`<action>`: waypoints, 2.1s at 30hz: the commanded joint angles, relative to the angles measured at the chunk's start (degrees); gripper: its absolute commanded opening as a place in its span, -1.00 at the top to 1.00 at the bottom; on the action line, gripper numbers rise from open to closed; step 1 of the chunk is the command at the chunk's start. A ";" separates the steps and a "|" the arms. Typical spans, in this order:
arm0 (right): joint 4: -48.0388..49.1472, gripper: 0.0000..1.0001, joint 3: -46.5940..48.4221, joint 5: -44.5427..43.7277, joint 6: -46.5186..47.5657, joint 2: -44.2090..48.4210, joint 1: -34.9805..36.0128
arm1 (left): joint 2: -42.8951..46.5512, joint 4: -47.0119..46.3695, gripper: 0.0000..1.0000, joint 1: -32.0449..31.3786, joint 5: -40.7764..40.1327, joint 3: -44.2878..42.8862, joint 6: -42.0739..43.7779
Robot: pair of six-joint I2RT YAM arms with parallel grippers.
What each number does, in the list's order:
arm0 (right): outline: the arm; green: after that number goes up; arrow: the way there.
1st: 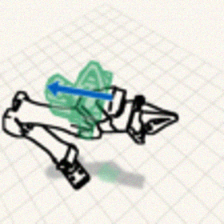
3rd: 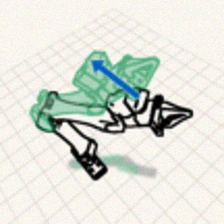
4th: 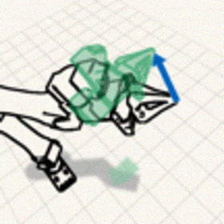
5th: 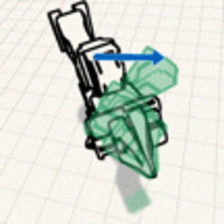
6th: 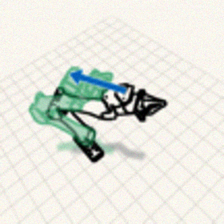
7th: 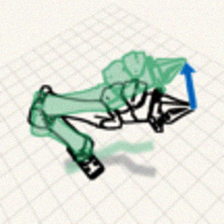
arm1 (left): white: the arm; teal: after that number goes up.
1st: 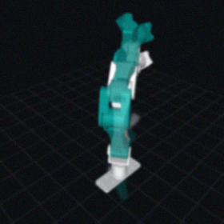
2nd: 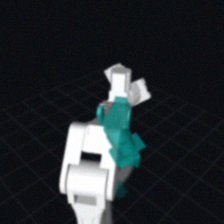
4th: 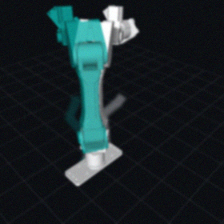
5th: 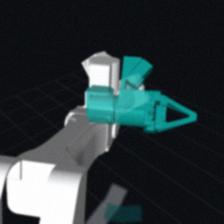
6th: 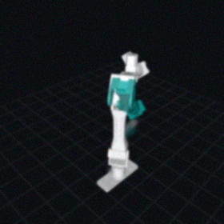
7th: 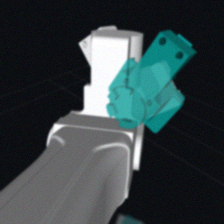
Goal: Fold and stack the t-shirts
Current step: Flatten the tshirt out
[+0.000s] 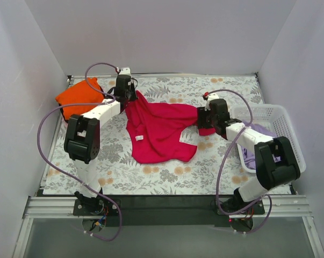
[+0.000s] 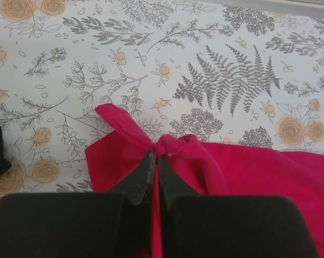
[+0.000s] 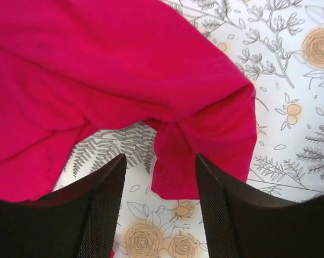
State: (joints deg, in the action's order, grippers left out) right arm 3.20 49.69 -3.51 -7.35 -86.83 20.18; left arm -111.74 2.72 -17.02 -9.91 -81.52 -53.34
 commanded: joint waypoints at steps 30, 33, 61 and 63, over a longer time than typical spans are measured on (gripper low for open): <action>-5.39 0.97 6.11 -6.67 1.29 3.74 0.73 | 20.50 -4.39 1.00 1.63 -4.41 12.78 -1.24; -8.38 0.97 8.48 -9.58 1.90 10.61 0.73 | 25.42 -4.48 1.00 1.90 -5.11 14.63 -1.41; 1.89 0.01 14.10 17.56 0.24 -0.43 1.61 | 49.42 0.00 1.00 1.99 -2.39 28.60 -3.78; 2.51 -0.14 18.74 19.06 0.58 -6.49 2.31 | 51.00 -0.08 1.00 2.07 -2.57 30.71 -4.14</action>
State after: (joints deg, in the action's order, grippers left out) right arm -1.30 60.66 9.04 -6.81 -89.89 21.37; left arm -65.14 3.60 -15.33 -12.80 -52.16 -56.62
